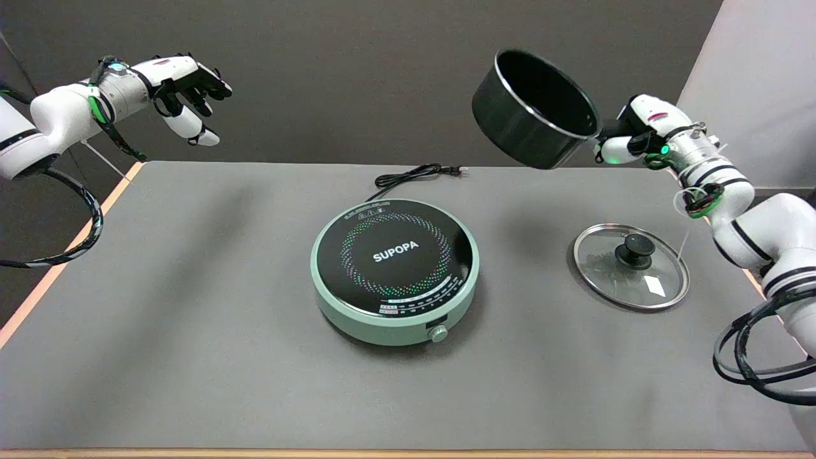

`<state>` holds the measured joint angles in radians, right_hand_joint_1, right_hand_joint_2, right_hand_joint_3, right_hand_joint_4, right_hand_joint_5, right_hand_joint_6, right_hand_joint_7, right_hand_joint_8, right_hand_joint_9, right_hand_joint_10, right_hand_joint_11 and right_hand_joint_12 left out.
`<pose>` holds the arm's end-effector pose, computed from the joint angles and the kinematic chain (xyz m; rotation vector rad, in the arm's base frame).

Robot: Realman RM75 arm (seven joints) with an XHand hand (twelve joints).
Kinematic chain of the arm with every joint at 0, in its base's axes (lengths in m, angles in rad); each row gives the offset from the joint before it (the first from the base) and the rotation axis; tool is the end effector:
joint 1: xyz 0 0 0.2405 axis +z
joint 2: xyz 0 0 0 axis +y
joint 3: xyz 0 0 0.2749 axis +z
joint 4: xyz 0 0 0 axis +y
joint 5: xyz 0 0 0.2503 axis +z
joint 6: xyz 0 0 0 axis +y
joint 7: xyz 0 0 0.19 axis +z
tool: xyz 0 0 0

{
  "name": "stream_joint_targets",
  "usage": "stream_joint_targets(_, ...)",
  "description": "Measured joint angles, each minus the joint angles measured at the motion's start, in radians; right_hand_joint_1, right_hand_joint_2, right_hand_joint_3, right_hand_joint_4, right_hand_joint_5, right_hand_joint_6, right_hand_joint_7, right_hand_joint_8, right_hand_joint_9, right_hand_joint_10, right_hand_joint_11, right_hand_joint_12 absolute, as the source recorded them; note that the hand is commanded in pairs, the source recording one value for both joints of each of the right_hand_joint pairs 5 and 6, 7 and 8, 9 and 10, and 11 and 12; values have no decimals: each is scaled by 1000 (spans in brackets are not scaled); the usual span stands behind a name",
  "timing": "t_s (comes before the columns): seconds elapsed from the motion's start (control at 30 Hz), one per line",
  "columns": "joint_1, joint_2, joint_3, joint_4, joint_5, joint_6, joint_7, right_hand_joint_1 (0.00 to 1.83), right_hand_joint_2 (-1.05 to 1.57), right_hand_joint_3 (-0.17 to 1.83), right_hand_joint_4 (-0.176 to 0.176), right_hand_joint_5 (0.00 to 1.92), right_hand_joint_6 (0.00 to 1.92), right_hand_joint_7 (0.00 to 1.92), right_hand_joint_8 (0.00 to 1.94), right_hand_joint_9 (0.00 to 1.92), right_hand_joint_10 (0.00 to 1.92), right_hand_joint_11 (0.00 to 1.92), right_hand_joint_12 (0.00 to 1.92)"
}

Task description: Place the pot onto the induction cooker.

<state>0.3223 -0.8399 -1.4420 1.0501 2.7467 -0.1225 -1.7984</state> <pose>-0.1857 -0.4724 0.5882 1.2448 -0.1508 0.3102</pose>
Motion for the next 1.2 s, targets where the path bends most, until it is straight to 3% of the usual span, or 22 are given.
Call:
stream_joint_targets(0.5, -41, 78, 5, 70, 3, -196, 118, 811, 1571, 668, -28, 1920, 1920, 1920, 1920, 1920, 1920, 1920, 1920)
stream_joint_targets(0.83, 10, 163, -167, 129, 3, -249, 183, 812, 1571, 739, -28, 1920, 1920, 1920, 1920, 1920, 1920, 1920, 1920)
stream_joint_targets(1.2, 105, 217, -374, 239, -16, -198, 232, 825, 1543, 826, -28, 1920, 1920, 1920, 1920, 1920, 1920, 1920, 1920)
